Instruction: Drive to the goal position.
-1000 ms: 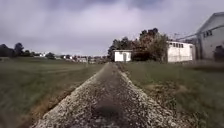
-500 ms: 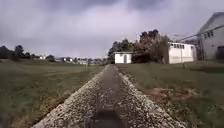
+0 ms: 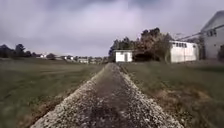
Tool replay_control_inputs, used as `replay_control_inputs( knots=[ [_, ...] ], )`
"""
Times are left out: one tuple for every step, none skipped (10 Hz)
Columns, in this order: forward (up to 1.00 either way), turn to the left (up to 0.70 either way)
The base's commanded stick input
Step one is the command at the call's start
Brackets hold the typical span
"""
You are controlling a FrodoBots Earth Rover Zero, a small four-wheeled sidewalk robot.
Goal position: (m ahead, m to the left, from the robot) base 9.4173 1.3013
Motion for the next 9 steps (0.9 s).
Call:
replay_control_inputs(
  knots=[
    [0.65, 0.0],
    [0.65, 0.0],
    [0.65, 0.0],
    [0.65, 0.0],
    [0.65, 0.0],
    [0.65, 0.0],
    [0.65, 0.0],
    [0.65, 0.0],
    [0.65, -0.05]
  ],
)
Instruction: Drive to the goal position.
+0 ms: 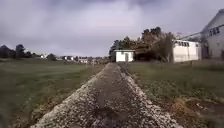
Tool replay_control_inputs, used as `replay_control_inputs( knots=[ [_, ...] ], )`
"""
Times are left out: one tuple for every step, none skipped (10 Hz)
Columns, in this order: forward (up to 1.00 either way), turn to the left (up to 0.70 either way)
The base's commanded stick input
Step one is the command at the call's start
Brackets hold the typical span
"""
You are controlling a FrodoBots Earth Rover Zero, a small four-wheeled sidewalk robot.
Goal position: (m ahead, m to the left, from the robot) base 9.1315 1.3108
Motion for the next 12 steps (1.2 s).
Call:
replay_control_inputs(
  knots=[
    [0.65, -0.17],
    [0.65, -0.26],
    [0.65, -0.27],
    [0.65, -0.08],
    [0.65, 0.0],
    [0.65, 0.0],
    [0.65, 0.0],
    [0.65, 0.0],
    [0.65, 0.0],
    [0.65, 0.0],
    [0.65, 0.0],
    [0.65, 0.0]
  ],
)
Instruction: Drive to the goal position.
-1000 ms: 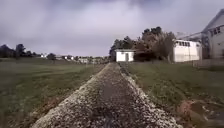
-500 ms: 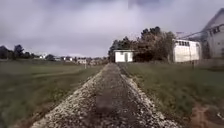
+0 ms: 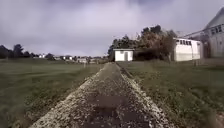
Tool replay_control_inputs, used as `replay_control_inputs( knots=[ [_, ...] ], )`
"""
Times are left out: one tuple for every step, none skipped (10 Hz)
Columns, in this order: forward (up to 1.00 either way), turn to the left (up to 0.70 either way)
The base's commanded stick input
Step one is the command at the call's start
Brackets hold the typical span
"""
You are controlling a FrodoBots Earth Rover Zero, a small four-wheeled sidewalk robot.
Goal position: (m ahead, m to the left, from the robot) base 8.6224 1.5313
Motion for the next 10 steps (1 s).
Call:
replay_control_inputs(
  knots=[
    [0.65, 0.0],
    [0.65, 0.0],
    [0.65, 0.0],
    [0.65, 0.0],
    [0.65, 0.0],
    [0.65, 0.0],
    [0.65, 0.0],
    [0.65, 0.0],
    [0.65, -0.01],
    [0.65, -0.11]
  ],
)
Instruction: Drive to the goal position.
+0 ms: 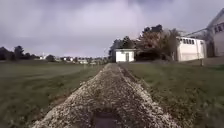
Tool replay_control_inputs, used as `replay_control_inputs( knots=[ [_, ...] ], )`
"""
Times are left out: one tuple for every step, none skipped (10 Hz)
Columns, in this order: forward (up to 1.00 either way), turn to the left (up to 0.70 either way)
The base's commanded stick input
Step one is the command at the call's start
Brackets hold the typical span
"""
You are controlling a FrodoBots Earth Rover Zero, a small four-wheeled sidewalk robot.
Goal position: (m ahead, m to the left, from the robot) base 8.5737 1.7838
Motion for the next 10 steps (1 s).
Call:
replay_control_inputs(
  knots=[
    [0.65, -0.21],
    [0.65, -0.32],
    [0.65, 0.0],
    [0.65, 0.0],
    [0.65, 0.0],
    [0.65, 0.0],
    [0.65, 0.0],
    [0.65, 0.0],
    [0.65, 0.0],
    [0.65, 0.0]
  ],
)
